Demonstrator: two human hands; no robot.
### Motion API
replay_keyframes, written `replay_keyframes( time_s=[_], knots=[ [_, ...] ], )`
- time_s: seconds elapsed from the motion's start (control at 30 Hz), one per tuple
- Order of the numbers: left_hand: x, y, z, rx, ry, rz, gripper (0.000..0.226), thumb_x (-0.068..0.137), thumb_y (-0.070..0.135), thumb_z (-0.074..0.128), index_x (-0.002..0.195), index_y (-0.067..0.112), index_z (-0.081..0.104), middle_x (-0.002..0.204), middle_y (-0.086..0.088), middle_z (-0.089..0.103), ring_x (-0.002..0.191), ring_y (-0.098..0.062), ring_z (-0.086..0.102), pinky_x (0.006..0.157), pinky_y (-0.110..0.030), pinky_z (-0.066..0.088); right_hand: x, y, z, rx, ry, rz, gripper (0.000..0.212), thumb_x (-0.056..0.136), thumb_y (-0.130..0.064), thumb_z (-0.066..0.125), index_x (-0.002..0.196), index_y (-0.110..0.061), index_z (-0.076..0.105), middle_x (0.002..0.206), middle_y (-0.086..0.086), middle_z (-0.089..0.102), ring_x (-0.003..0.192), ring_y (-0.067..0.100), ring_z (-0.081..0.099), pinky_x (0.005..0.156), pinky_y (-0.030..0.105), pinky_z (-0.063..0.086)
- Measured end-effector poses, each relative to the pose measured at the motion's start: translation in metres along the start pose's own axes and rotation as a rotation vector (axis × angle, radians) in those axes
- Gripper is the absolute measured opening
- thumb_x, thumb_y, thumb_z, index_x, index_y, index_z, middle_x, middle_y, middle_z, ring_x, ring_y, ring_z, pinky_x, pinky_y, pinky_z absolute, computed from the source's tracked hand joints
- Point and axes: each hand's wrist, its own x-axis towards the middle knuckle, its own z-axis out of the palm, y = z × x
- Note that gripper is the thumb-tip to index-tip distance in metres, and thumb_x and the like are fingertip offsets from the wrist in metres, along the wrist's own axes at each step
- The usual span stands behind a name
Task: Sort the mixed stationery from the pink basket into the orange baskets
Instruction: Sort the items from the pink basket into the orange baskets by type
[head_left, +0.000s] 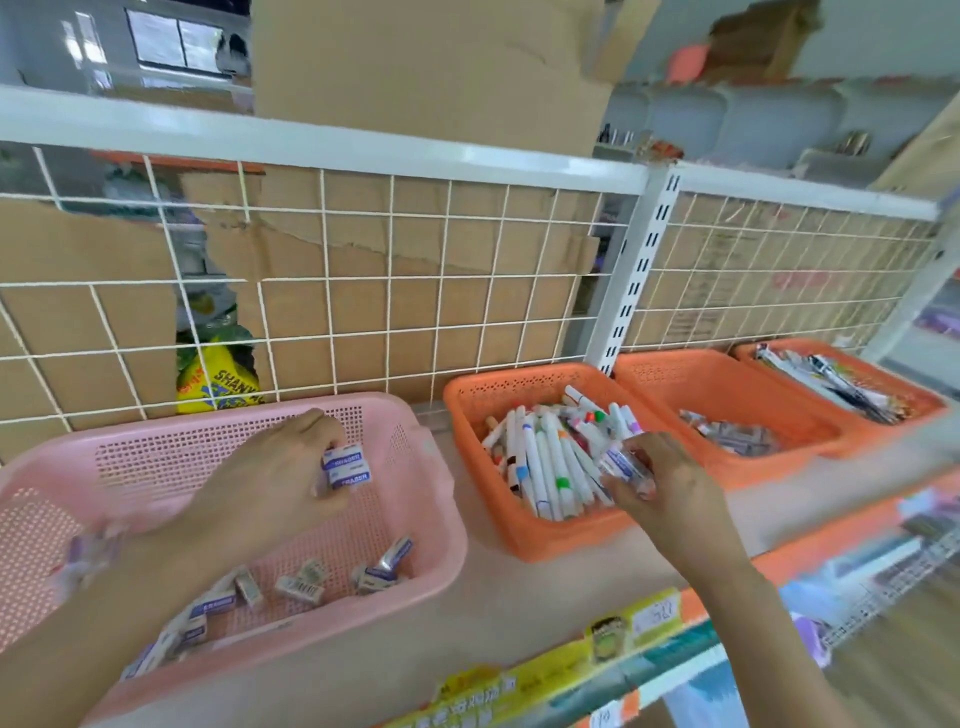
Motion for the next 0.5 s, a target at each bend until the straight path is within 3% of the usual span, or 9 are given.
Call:
replay_keyframes(
  time_s=[0.1, 0.2, 0.3, 0.43, 0.5],
  knots=[
    [0.016, 0.021, 0.008, -0.002, 0.02, 0.013, 0.026, 0.066, 0.027, 0.075, 0.081, 0.016, 0.057, 0.081, 0.0, 0.058, 0.07, -0.022, 0.059, 0.058, -0.031, 0.044, -0.002, 0.03, -0.014, -0.023, 0.031, 0.022, 0.028, 0.071, -0.012, 0.079, 0.09, -0.007, 0.059, 0.083, -0.007, 0.046, 0.075, 0.03, 0.058, 0.051, 0.026, 0.026],
    [0.037, 0.05, 0.017, -0.037, 0.028, 0.019, 0.028, 0.066, 0.025, 0.078, 0.084, 0.019, 0.057, 0.085, 0.003, 0.059, 0.074, -0.018, 0.057, 0.058, -0.03, 0.041, 0.002, 0.065, -0.025, -0.021, 0.051, 0.046, 0.031, 0.07, -0.012, 0.08, 0.094, -0.005, 0.062, 0.085, 0.001, 0.054, 0.075, 0.032, 0.06, 0.056, 0.027, 0.035],
    [0.062, 0.082, 0.028, -0.074, 0.057, 0.051, 0.028, 0.067, 0.024, 0.079, 0.084, 0.019, 0.057, 0.081, 0.005, 0.058, 0.068, -0.015, 0.051, 0.053, -0.017, 0.031, 0.012, 0.102, -0.038, -0.019, 0.068, 0.061, 0.031, 0.071, -0.012, 0.079, 0.095, -0.005, 0.062, 0.089, 0.009, 0.06, 0.073, 0.033, 0.061, 0.056, 0.031, 0.039],
    [0.101, 0.124, 0.048, -0.035, 0.05, 0.097, 0.033, 0.065, 0.049, 0.056, 0.083, 0.021, 0.056, 0.077, 0.005, 0.058, 0.064, -0.019, 0.058, 0.052, -0.023, 0.031, 0.034, 0.152, -0.056, 0.008, 0.096, 0.091, 0.029, 0.073, -0.012, 0.077, 0.097, -0.006, 0.062, 0.092, 0.007, 0.06, 0.083, 0.033, 0.06, 0.061, 0.038, 0.045],
    [0.119, 0.149, 0.056, -0.018, 0.072, 0.113, 0.033, 0.065, 0.049, 0.056, 0.081, 0.02, 0.057, 0.075, 0.005, 0.059, 0.061, -0.02, 0.06, 0.049, -0.02, 0.027, 0.045, 0.176, -0.063, 0.015, 0.105, 0.087, 0.029, 0.073, -0.011, 0.076, 0.098, -0.005, 0.062, 0.091, 0.007, 0.06, 0.083, 0.033, 0.06, 0.061, 0.036, 0.043]
  ],
)
